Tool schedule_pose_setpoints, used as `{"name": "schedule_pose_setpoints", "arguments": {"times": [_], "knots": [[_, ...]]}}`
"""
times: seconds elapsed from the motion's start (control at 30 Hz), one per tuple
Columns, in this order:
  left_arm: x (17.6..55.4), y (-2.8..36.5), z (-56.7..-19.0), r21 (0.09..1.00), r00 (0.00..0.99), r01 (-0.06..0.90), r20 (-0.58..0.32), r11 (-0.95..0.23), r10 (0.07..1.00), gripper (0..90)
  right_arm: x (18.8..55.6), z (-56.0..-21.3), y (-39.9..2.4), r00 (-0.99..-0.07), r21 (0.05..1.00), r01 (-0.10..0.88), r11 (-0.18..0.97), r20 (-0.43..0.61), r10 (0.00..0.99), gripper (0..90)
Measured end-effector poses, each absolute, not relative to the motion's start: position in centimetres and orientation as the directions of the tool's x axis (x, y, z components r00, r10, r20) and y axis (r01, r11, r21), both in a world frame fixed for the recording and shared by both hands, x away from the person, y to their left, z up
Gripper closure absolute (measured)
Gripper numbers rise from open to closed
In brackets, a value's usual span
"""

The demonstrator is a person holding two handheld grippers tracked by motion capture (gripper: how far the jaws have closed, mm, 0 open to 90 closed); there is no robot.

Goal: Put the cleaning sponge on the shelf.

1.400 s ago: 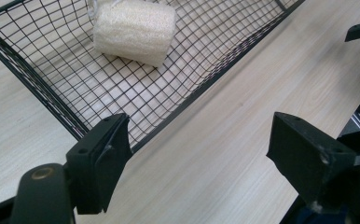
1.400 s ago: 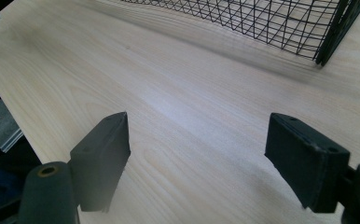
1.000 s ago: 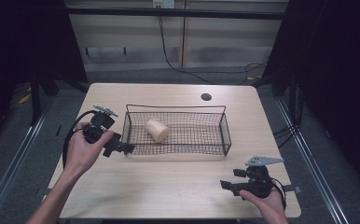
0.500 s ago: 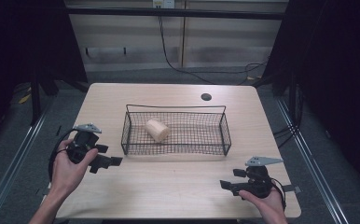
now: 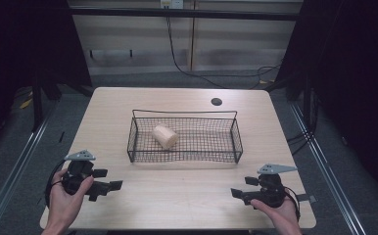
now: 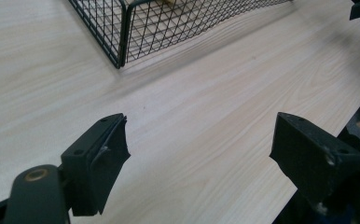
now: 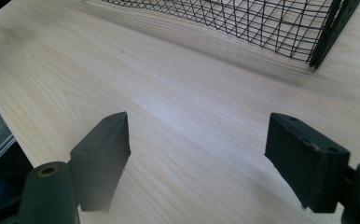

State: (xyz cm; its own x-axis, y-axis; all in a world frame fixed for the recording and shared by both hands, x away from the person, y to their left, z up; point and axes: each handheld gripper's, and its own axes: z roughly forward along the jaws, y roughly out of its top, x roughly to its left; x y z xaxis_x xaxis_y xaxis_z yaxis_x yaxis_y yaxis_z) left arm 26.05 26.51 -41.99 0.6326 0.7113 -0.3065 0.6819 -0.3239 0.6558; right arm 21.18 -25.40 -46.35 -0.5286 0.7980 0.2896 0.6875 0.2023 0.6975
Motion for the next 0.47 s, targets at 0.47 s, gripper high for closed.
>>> {"name": "schedule_pose_setpoints", "arguments": {"times": [0.47], "knots": [[24.5,27.6,-45.8,0.656,0.591,0.709,-0.350,-0.260,0.727,16.9,21.4,-46.6,-25.3,-0.516,0.710,0.670,0.216,0.236,0.823,22.3]]}}
